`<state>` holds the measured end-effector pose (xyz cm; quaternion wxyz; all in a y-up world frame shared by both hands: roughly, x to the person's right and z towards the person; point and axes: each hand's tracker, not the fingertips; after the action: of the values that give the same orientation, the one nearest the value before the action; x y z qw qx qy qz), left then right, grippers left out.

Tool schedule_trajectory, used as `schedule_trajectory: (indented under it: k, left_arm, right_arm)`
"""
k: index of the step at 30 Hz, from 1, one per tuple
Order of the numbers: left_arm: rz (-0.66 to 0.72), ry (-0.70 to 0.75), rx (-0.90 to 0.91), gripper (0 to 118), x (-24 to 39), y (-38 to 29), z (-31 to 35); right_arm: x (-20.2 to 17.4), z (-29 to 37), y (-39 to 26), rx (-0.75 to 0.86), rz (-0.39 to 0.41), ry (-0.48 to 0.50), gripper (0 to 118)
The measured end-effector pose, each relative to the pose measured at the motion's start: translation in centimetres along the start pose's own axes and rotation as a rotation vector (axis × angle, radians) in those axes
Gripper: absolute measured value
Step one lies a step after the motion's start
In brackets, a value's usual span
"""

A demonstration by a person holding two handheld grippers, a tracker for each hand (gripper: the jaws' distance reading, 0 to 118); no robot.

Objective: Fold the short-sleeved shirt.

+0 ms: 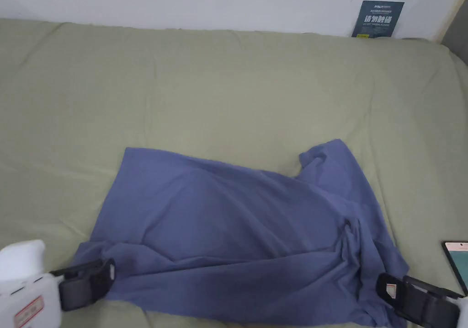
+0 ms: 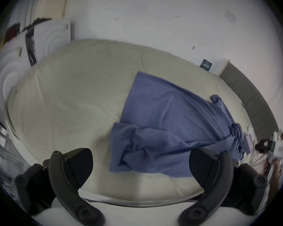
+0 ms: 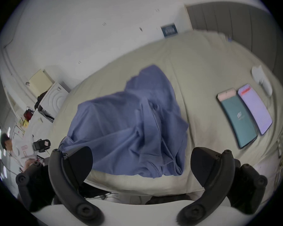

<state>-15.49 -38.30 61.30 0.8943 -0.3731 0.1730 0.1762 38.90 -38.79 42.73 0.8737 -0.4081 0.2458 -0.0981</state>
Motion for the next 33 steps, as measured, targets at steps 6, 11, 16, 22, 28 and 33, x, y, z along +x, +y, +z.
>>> schedule_trajectory:
  k: [6, 11, 16, 22, 28, 33]
  left_arm:
    - [-0.175, 0.055, 0.046, 54, 1.1, 3.1, 0.3]
    - [-0.212, 0.042, 0.017, 6, 1.1, 10.2, -8.1]
    - [-0.283, 0.034, -0.04, 76, 2.2, 17.8, -18.2]
    - [-0.337, 0.115, -0.157, 118, 3.0, 22.8, -26.4]
    - [-0.453, 0.171, -0.177, 114, 4.5, 19.3, -31.1]
    - [-0.332, 0.026, -0.152, 56, 3.2, 19.0, -29.7]
  right_arm:
    - [-4.2, 0.5, 0.7, 0.034, 0.181, -0.108, 44]
    - [-4.8, -2.0, 1.4, 0.005, 0.138, -0.042, 0]
    - [-4.8, -3.7, 2.2, -0.007, 0.139, -0.05, 0]
    - [-4.4, -5.3, 3.0, -0.032, 0.107, -0.07, 1]
    - [-3.6, -6.2, 3.7, -0.042, 0.076, -0.094, 1]
    - [-3.3, -6.5, 4.5, -0.041, 0.067, -0.078, 1]
